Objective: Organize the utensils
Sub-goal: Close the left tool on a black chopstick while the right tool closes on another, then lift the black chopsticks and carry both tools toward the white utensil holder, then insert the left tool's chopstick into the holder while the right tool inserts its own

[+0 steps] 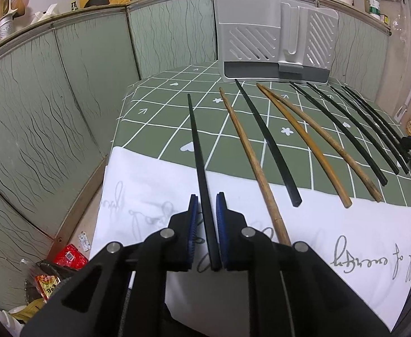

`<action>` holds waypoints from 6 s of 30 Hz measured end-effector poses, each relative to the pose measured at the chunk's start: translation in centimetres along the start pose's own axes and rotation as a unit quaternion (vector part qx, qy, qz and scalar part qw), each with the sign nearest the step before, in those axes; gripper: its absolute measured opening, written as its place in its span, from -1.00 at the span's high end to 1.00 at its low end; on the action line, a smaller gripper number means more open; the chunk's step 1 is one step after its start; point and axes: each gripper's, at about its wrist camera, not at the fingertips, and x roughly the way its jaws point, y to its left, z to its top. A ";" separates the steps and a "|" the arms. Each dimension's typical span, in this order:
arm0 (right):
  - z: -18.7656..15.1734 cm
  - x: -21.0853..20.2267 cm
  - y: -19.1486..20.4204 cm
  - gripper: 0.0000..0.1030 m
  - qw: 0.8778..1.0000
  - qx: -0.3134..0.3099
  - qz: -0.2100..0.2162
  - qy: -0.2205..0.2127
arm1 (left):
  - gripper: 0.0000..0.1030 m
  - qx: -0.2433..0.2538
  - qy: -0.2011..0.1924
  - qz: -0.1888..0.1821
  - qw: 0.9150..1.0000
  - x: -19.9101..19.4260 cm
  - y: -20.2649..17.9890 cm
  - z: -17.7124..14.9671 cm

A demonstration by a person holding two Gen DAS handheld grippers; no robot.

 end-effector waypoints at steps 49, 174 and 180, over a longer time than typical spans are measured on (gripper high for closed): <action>1.4 -5.2 0.1 0.88 0.999 0.029 0.025 -0.035 | 0.85 -0.023 -0.050 -0.019 0.998 -5.4 1.8 2.6; 22.6 -22.8 0.9 0.88 0.984 -0.024 0.099 -0.145 | 0.85 0.036 -0.143 -0.164 0.976 -16.1 -1.9 27.5; 25.6 -24.1 0.8 0.88 0.982 -0.031 0.105 -0.155 | 0.85 0.049 -0.145 -0.188 0.970 -16.2 -3.1 30.3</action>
